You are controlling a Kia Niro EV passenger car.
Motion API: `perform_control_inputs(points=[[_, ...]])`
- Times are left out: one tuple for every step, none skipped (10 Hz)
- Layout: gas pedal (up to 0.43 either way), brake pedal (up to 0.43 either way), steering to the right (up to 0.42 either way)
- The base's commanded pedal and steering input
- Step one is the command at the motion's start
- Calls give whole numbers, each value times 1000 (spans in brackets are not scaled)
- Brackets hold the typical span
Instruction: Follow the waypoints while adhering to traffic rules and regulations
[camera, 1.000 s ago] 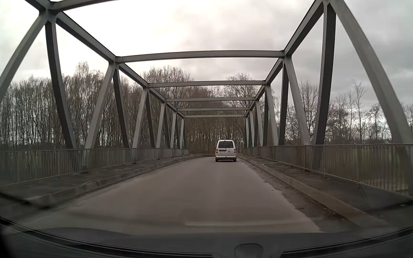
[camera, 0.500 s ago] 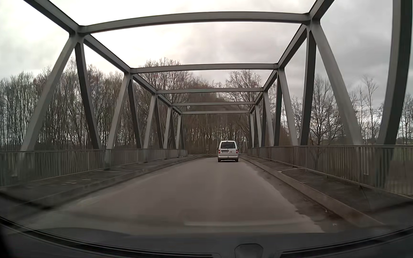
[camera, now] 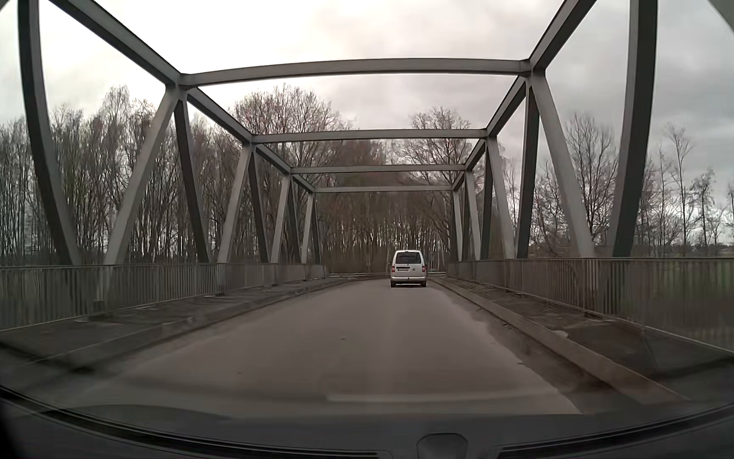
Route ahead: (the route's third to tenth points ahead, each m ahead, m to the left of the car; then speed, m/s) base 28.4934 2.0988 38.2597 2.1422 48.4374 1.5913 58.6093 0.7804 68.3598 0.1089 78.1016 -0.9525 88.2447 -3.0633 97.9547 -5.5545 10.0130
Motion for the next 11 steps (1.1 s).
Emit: perform_control_inputs(points=[[197, 0, -2], [197, 0, -1], [209, 0, -1], [220, 0, 0], [220, 0, 0], [197, 0, 0], [197, 0, 0], [228, 0, 0], [268, 0, 0], [280, 0, 0], [280, 0, 0]])
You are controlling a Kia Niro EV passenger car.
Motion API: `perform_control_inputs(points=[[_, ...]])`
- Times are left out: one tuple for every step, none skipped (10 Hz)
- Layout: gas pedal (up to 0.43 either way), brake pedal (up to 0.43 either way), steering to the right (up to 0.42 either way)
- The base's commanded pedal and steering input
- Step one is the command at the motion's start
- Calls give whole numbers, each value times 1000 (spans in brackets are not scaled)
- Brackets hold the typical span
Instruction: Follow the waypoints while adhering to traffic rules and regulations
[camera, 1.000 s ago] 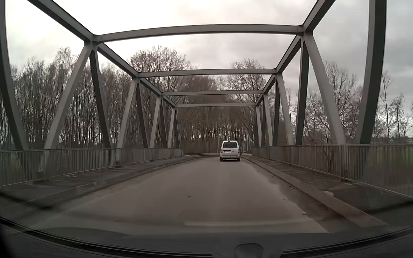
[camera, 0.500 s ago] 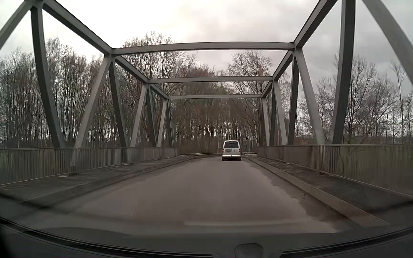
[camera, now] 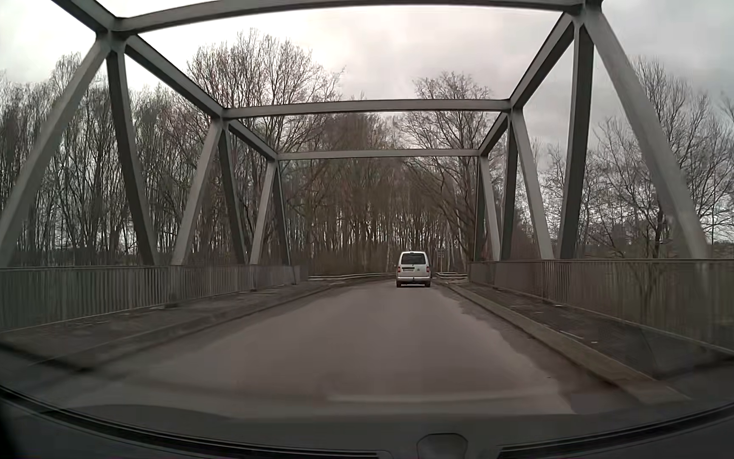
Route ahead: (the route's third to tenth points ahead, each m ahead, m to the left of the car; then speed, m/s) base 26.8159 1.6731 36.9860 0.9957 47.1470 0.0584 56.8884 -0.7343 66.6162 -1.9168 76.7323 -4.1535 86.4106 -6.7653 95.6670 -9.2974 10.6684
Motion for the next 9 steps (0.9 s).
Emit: perform_control_inputs(points=[[268, 0, 1], [260, 0, 1], [240, 0, 1], [228, 0, 2], [220, 0, 3], [209, 0, 6], [197, 0, 5], [197, 0, 5], [197, 0, 5]])
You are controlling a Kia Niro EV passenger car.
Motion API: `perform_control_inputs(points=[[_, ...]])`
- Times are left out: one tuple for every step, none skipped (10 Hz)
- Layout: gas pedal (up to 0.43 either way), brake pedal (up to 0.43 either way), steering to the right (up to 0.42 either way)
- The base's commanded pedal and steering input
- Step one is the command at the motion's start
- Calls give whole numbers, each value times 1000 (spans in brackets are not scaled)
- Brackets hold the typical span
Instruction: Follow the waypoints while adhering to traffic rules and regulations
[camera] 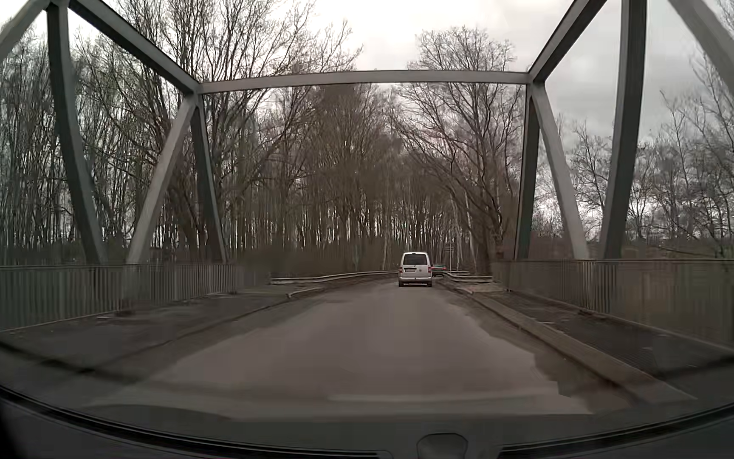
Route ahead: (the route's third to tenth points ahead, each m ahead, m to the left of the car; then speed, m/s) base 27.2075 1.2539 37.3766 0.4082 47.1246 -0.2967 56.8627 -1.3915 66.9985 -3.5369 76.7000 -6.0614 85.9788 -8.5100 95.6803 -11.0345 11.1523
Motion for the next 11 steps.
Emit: perform_control_inputs(points=[[197, 0, 5], [197, 0, 5], [197, 0, 4], [197, 0, 4], [197, 0, 5], [197, 0, 5], [189, 0, 5], [177, 0, 5], [177, 0, 5], [177, 0, 6], [177, 0, 6]])
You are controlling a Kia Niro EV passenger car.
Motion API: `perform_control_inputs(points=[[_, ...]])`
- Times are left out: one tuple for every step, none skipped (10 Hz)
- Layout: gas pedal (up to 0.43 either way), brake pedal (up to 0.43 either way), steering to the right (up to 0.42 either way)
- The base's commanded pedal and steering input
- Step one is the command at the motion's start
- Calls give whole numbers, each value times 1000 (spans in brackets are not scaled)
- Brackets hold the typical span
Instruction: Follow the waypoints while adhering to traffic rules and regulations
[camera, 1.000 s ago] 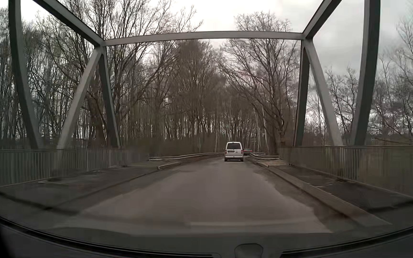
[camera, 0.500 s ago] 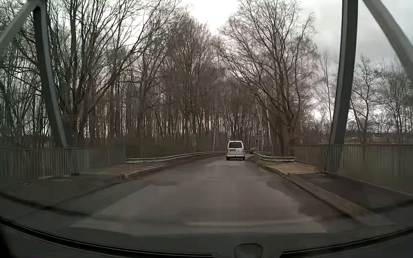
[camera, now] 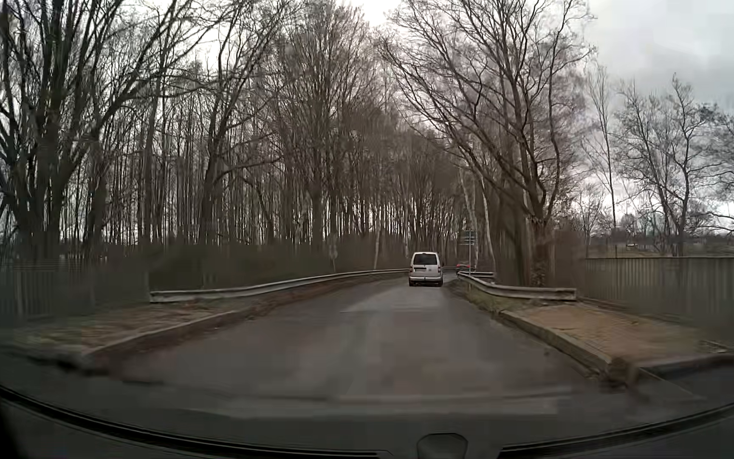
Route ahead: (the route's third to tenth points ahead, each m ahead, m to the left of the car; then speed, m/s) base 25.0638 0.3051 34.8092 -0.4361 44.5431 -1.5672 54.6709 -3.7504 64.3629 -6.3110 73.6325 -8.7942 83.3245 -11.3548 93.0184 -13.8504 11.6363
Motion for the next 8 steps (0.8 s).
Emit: perform_control_inputs(points=[[177, 0, 8], [177, 0, 8], [177, 0, 8], [177, 0, 10], [177, 0, 10], [177, 0, 10], [177, 0, 10], [177, 0, 10]])
